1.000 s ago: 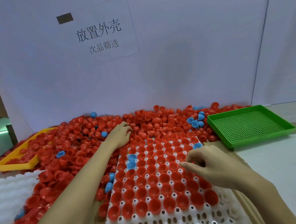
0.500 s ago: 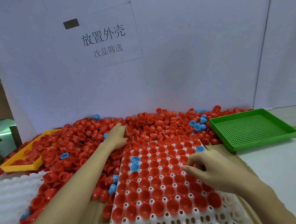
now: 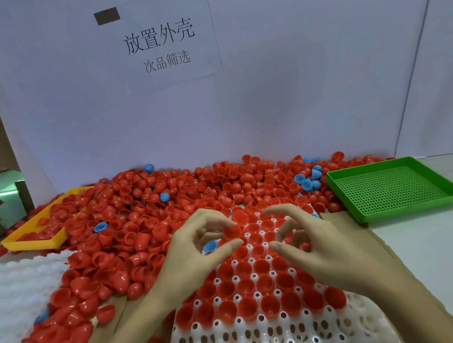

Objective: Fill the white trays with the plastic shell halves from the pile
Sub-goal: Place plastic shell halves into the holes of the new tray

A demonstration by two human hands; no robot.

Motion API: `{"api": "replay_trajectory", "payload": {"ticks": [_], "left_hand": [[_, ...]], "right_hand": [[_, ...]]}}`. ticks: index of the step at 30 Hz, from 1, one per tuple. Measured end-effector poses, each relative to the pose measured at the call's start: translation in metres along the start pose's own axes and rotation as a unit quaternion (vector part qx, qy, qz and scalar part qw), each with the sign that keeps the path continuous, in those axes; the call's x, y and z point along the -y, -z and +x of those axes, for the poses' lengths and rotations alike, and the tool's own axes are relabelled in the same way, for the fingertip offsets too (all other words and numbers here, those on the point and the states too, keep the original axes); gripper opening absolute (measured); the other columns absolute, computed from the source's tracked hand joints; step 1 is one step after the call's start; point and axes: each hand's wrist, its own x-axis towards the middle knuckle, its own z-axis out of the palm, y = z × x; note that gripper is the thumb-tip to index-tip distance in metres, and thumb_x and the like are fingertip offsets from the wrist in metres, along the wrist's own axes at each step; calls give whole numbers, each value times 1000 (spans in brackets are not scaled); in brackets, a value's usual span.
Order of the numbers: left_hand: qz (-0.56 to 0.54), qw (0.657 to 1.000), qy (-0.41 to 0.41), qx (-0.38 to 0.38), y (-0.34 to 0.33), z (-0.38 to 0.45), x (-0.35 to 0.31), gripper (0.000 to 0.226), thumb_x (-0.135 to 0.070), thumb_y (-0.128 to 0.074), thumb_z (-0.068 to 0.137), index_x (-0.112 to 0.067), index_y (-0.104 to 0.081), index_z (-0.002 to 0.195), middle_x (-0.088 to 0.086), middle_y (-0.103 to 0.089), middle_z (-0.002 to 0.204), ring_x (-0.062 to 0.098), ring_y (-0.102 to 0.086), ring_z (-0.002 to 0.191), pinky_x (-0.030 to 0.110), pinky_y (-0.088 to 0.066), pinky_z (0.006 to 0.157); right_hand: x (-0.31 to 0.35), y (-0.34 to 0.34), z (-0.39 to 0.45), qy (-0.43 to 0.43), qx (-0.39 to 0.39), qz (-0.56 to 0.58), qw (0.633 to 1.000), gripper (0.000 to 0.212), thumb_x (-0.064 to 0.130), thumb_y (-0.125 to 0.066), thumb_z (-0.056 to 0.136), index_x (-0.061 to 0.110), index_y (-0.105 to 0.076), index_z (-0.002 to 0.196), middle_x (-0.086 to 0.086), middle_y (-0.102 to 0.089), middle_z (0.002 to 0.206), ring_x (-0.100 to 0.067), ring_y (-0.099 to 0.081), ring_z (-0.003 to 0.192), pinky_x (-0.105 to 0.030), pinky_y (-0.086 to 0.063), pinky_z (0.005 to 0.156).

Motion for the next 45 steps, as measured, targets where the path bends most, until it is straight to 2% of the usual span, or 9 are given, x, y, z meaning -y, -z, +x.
{"api": "replay_trajectory", "payload": {"ticks": [2,5,12,20,25,28,32,36,45], "left_hand": [[-46,999,7,13,-7,-14,-4,34,-25,-86,88,-19,-72,118,6,-70,120,28,-69,117,28,-56,98],[-94,995,23,35,-10,-27,-3,44,-24,-84,90,-22,-64,129,7,-71,126,31,-66,124,33,-54,105],[-102,994,29,31,-2,-35,2,54,-20,-84,91,-22,-58,139,9,-70,129,33,-66,124,31,-54,104],[-89,995,35,6,-4,-36,0,48,-25,-83,92,-27,-61,135,4,-71,126,30,-66,123,32,-54,103],[-78,996,33,5,-2,-34,-3,41,-13,-73,98,-30,-61,133,-1,-71,130,23,-64,129,26,-50,107],[-66,997,35,22,-5,-35,-3,40,-14,-71,100,-30,-60,135,-4,-71,132,20,-64,130,26,-50,107],[-37,999,24,22,-6,-36,-5,40,-22,-72,100,-32,-59,136,-6,-70,133,19,-65,128,27,-53,105],[-3,998,30,-49,9,-31,-4,29,-37,-68,99,-33,-64,127,-6,-72,123,18,-67,121,22,-53,98],[130,982,100,-96,28,-25,21,17,-19,-68,99,-29,-70,113,-14,-71,110,2,-66,107,27,-53,94]], "right_hand": [[7,-8,0,15,8,46,999,61,35,-74,95,57,-44,144,20,-65,115,-10,-73,94,-30,-61,74],[11,-18,1,39,21,42,998,55,30,-75,96,53,-53,141,26,-64,128,-7,-70,109,-37,-63,84],[9,-25,4,38,-17,54,998,29,31,-81,91,40,-71,116,16,-73,116,-14,-73,96,-34,-63,77],[8,-31,4,32,-14,93,995,32,37,-78,93,39,-68,123,10,-72,108,-18,-74,83,-39,-63,69],[12,-32,4,77,11,95,992,31,16,-59,107,36,-69,129,8,-74,111,-11,-76,86,-23,-57,67],[13,-36,4,63,6,58,996,30,14,-68,101,39,-74,118,14,-76,110,-15,-77,93,-31,-62,73],[10,-23,3,20,3,49,999,21,13,-74,97,32,-76,105,14,-78,96,-11,-78,77,-19,-58,65],[1,28,-4,-67,19,117,991,9,17,-76,94,24,-78,98,-3,-77,94,-27,-80,76,-26,-62,64],[-21,82,-30,-133,127,57,981,13,32,-79,94,20,-77,99,-11,-77,87,-26,-75,70,-26,-50,51]]}}
